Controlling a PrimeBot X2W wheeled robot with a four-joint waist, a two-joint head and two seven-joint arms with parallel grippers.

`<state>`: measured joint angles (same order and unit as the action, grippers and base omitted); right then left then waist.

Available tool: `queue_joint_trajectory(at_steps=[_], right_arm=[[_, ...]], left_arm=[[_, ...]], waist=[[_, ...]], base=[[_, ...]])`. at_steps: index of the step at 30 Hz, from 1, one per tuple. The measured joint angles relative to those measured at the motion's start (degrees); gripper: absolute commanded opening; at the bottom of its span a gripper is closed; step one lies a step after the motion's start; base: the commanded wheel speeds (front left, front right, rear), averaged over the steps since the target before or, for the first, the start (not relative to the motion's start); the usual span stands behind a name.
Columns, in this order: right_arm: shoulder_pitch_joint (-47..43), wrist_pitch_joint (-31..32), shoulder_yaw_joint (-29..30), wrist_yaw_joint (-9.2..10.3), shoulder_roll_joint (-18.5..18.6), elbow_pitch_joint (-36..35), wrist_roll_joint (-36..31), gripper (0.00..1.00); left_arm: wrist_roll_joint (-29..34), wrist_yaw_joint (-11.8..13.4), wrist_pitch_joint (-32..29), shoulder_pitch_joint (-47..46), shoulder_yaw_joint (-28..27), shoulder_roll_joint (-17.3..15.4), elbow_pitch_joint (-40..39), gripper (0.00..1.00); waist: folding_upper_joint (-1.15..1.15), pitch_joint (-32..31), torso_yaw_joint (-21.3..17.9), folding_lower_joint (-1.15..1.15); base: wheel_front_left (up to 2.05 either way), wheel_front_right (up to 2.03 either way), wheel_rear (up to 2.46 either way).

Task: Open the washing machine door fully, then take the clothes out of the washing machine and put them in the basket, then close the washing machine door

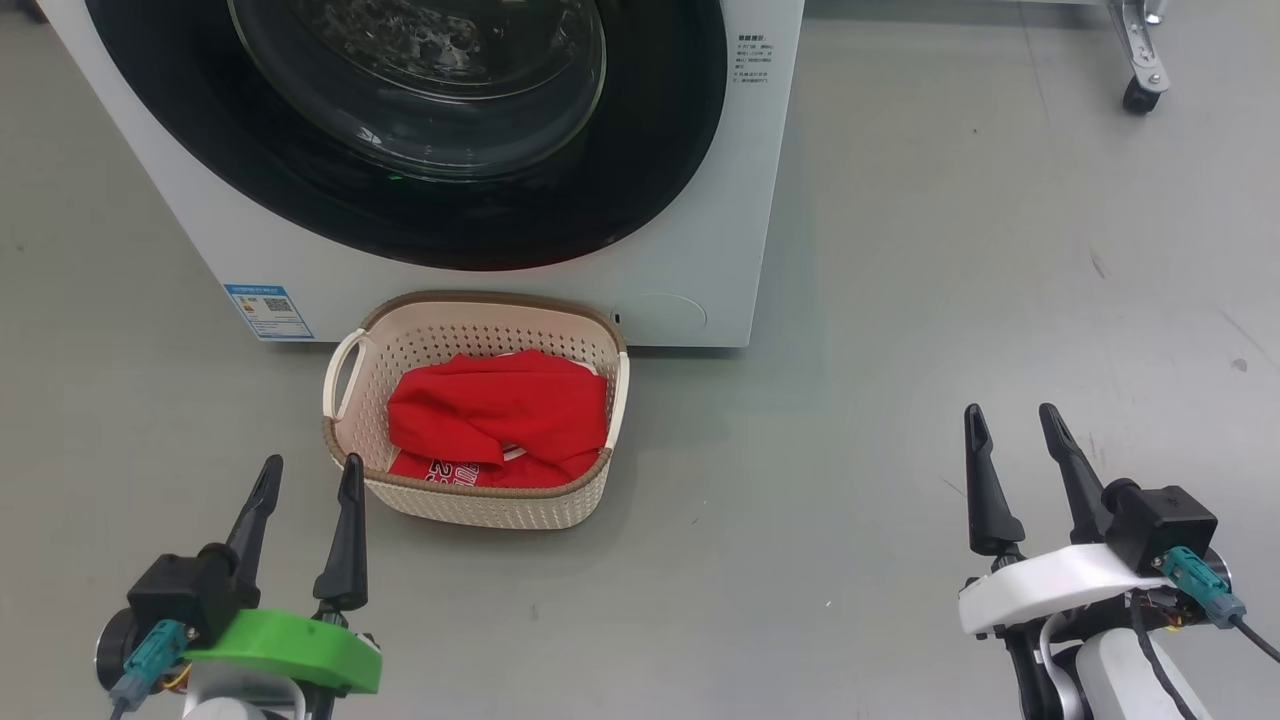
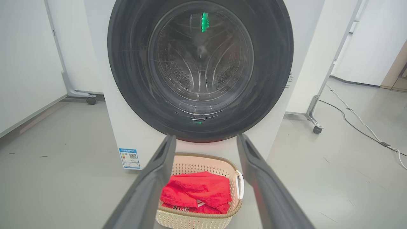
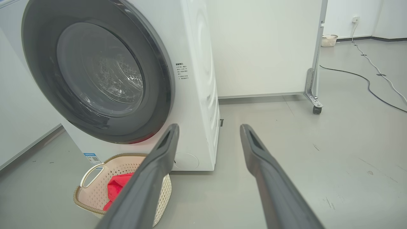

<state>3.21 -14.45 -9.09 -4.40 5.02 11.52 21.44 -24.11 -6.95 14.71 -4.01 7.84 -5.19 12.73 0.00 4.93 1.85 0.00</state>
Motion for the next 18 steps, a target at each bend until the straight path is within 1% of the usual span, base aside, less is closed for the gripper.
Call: queue_joint_trajectory(at_steps=[18], right_arm=[[-0.3, 0.0, 0.3, 0.00, -0.3, -0.3, -0.4, 1.00]], left_arm=[[0.5, 0.0, 0.0, 0.2, 0.3, -0.2, 0.3, 1.00]], waist=[[0.00, -0.4, 0.0, 0.00]], base=[[0.00, 0.00, 0.00]])
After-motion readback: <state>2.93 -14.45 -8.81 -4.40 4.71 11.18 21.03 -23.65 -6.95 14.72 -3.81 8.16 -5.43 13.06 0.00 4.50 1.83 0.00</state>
